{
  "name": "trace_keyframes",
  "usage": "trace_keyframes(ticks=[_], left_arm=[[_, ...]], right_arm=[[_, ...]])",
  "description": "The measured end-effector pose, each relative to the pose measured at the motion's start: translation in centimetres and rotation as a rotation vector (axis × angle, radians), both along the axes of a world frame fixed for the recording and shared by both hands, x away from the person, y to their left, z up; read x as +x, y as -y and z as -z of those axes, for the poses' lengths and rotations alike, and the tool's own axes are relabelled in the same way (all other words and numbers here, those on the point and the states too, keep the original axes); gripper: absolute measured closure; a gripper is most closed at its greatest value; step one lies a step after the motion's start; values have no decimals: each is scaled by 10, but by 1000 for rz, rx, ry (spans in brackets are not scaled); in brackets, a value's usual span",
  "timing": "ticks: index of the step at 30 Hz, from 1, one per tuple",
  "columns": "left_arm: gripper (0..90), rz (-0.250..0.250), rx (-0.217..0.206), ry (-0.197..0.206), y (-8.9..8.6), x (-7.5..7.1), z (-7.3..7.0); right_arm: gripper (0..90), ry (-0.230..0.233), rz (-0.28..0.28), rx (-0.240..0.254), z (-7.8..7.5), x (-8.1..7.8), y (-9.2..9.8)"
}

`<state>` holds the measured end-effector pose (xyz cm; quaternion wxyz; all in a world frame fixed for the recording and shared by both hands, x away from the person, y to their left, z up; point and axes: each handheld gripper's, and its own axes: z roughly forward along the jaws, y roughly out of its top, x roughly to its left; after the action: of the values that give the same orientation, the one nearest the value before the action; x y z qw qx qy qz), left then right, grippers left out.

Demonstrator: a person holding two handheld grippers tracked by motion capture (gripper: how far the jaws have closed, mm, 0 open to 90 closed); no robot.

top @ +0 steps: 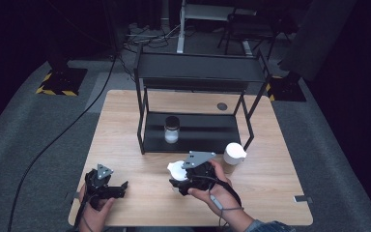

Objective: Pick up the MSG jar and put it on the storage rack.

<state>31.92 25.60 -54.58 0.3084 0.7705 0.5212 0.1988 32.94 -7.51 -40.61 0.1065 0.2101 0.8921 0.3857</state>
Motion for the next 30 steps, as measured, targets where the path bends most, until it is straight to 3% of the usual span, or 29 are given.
trace_keyframes(ticks=[30], left_arm=[[2,-1,-1,0,0,0,0]], right_arm=[[303,15,54,4,-33,48,4]])
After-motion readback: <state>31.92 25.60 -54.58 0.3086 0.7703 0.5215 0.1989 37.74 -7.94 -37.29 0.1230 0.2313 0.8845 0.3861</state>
